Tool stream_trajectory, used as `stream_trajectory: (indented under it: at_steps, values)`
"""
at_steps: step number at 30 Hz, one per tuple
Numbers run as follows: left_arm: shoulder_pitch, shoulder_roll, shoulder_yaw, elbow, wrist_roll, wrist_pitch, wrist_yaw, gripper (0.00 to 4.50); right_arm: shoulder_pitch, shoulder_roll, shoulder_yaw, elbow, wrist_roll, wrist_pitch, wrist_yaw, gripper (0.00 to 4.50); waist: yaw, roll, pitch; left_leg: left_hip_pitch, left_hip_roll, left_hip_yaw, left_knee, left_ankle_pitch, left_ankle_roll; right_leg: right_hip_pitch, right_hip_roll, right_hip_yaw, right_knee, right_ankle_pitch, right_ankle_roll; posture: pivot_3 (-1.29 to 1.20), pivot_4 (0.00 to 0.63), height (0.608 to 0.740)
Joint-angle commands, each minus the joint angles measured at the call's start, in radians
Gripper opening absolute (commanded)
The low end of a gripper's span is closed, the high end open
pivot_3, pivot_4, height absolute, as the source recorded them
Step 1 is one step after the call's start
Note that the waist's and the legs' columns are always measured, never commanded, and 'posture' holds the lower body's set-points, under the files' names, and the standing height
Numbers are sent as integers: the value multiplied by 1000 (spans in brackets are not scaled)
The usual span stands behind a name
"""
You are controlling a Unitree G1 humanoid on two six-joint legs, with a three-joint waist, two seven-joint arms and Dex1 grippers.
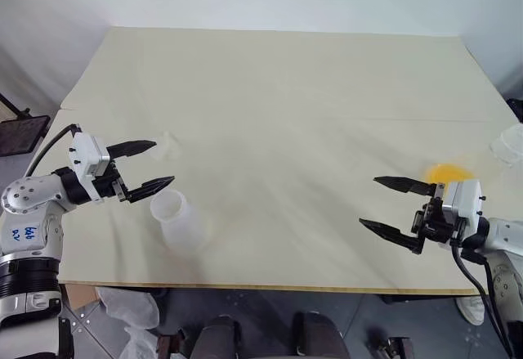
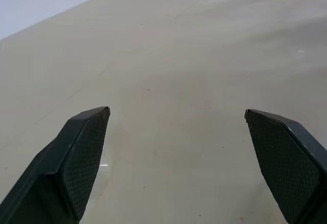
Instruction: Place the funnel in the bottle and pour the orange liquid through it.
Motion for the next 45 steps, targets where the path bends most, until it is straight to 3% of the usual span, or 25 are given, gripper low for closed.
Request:
stream_trajectory:
  at_steps: [1, 7, 16, 20, 23, 29, 33, 38, 45]
  values:
    - [17, 8, 34, -39, -11, -19, 13, 4500, -13, -12, -4, -1, 1, -6, 13, 4458, 0, 0, 0, 0, 0, 0, 0, 0, 0, 0, 0, 0, 0, 0, 0, 0, 150, 740]
    - [34, 16, 123, 28, -96, 9, -18, 4500, -86, 18, 57, -53, 40, 57, -6, 4458, -5, 0, 0, 0, 1, -1, 0, 0, 0, 0, 0, 0, 0, 0, 0, 0, 150, 740]
    - [212, 81, 204, 35, -136, 66, -140, 4500, -141, 21, 201, -225, 73, 143, 38, 4458, -9, 0, 0, 0, 1, -6, 0, 0, 0, -1, 0, 0, 1, 0, 0, 0, 150, 740]
    - [302, 132, 259, -57, -176, 154, -175, 4500, -145, 9, 190, -202, 48, 118, 61, 4458, -1, -3, 1, 0, 1, -6, 1, 0, 0, -1, 0, 0, 1, 0, 0, 0, 150, 740]
    - [468, 184, 295, -193, -205, 241, -251, 4500, -138, -3, 164, -167, 43, 107, 74, 4458, -3, -4, 1, 0, 0, -7, 0, -1, 1, -1, -1, 0, 0, 0, 0, 0, 150, 740]
    - [600, 148, 300, -465, -260, 334, -199, 4500, -116, -3, 149, -121, 32, 91, 75, 4458, 2, -3, 1, 1, 1, -7, 1, -1, 1, 1, -1, 1, 0, 0, 0, 0, 150, 740]
    - [586, 95, 261, -530, -270, 346, -149, 4500, -111, -1, 139, -109, 32, 92, 69, 4458, 1, -3, 1, 1, 1, -7, 0, -1, 1, 1, -1, 2, -1, 0, 0, 0, 150, 740]
    - [435, 2, 203, -495, -232, 299, -28, 4500, -91, 4, 132, -132, 34, 99, 56, 4458, 2, -4, 1, 1, 1, -7, 1, -1, 1, 1, -1, 1, -1, 0, 0, 0, 150, 740]
    - [404, -6, 111, -542, -268, 350, -57, 4500, -62, 8, 120, -159, 32, 97, 19, 4458, -3, -4, 1, 1, 1, -6, 0, -1, 1, 0, 0, 1, 0, 0, 0, 0, 150, 740]
